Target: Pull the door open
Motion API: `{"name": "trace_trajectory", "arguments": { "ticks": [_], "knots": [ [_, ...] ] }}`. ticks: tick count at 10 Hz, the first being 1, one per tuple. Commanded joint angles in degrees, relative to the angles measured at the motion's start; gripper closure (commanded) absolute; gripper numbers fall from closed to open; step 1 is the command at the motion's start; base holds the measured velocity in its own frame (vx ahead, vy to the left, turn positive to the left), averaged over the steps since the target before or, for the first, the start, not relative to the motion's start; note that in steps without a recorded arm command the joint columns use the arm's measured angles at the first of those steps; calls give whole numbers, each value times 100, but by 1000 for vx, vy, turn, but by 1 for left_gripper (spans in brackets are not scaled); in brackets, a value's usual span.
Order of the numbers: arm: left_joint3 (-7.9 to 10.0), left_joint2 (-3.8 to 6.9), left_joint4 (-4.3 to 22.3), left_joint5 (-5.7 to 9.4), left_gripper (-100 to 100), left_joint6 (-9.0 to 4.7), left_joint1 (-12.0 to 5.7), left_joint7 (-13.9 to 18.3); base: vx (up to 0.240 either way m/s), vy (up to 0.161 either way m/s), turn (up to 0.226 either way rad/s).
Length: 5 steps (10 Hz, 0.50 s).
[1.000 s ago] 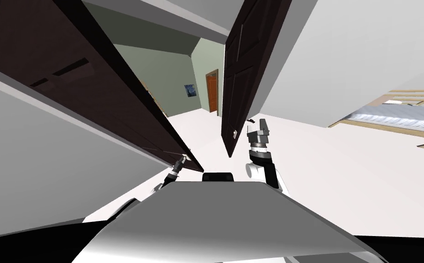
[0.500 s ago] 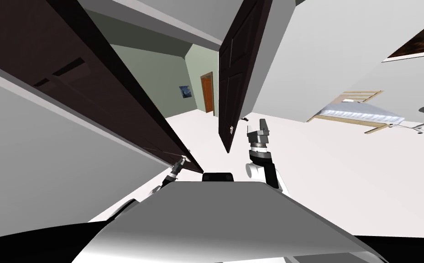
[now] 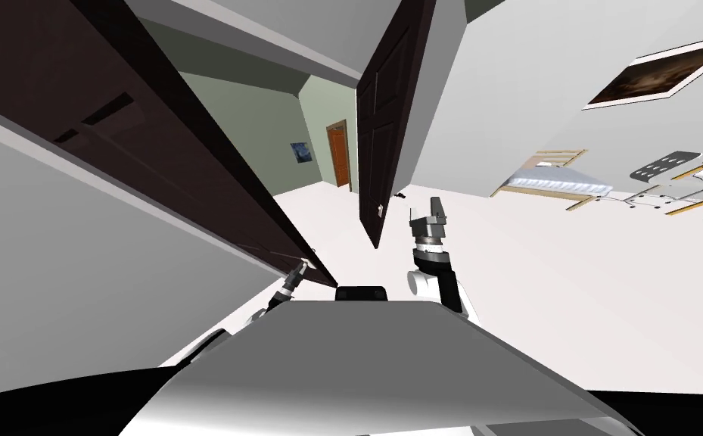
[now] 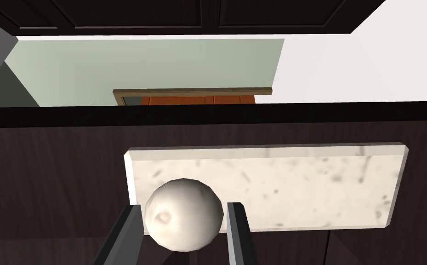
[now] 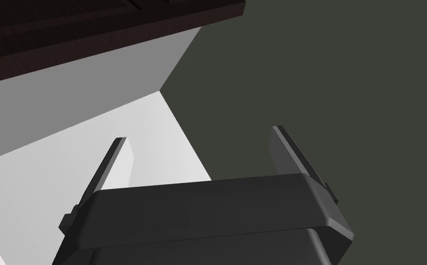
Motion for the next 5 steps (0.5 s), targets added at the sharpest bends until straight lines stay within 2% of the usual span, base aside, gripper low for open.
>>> {"name": "trace_trajectory", "arguments": {
  "ticks": [1,3,5],
  "knots": [
    [-96,-26,178,1,100,-145,-63,19,-180,60,-91],
    [-185,-33,362,18,100,-285,-149,44,-166,70,-75],
    [-305,-44,611,41,100,-473,-265,76,-188,111,-140]
  ]
}}
